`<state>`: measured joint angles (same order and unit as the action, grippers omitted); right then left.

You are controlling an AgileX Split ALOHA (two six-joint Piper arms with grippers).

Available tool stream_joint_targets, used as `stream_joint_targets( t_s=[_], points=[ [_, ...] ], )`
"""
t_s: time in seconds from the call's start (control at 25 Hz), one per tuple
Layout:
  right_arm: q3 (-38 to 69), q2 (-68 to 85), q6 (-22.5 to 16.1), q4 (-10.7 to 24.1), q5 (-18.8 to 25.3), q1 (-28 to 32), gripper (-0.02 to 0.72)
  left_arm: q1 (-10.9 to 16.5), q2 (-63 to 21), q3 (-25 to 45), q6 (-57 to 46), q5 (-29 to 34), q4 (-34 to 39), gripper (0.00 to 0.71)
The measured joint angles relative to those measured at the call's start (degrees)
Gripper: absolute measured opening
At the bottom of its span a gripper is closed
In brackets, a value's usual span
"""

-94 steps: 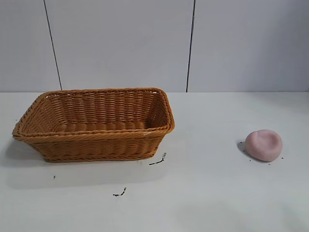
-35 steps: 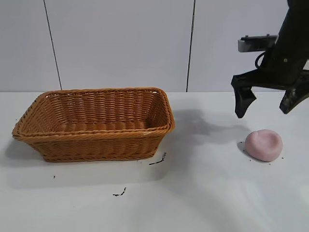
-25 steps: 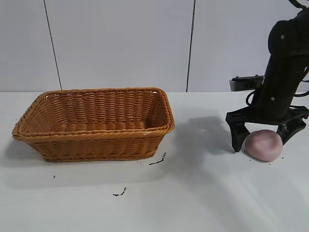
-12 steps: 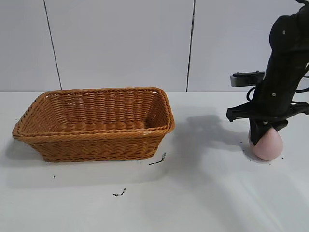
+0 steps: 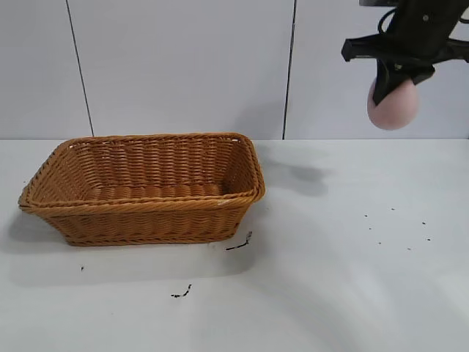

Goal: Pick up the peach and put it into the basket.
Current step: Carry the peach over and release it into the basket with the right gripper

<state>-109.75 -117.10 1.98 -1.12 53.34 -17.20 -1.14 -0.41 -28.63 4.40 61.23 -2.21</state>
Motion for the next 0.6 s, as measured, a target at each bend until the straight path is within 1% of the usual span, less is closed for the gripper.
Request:
stream_joint_targets(
  t_s=[0.16,0.24,0.32,0.44,0.52,0.6],
  points=[
    [-4.1,-3.33,-0.04,-0.18,-0.21,-7.88,0.027,0.0,0.0,0.0,0.0,0.0,0.0,0.692],
    [-4.61,-4.86,-0.04,-0.32,-1.3,-11.37,0.027,0.0,0.0,0.0,0.0,0.0,0.0,0.692],
    [-4.61,-6.8,0.01,-0.16,-3.06,-14.61,0.027,0.0,0.0,0.0,0.0,0.0,0.0,0.692],
    [-4.61,-10.01,0.4,1.12,-6.22,-17.84,0.027,0.0,0.0,0.0,0.0,0.0,0.0,0.692],
    [-4.61,-12.35,1.08,1.51,-9.01,-19.08,0.027,0.0,0.0,0.0,0.0,0.0,0.0,0.692],
    [-4.61,-14.71,1.52,1.76,-10.9,-19.73,0.036,0.0,0.0,0.0,0.0,0.0,0.0,0.692]
  ],
)
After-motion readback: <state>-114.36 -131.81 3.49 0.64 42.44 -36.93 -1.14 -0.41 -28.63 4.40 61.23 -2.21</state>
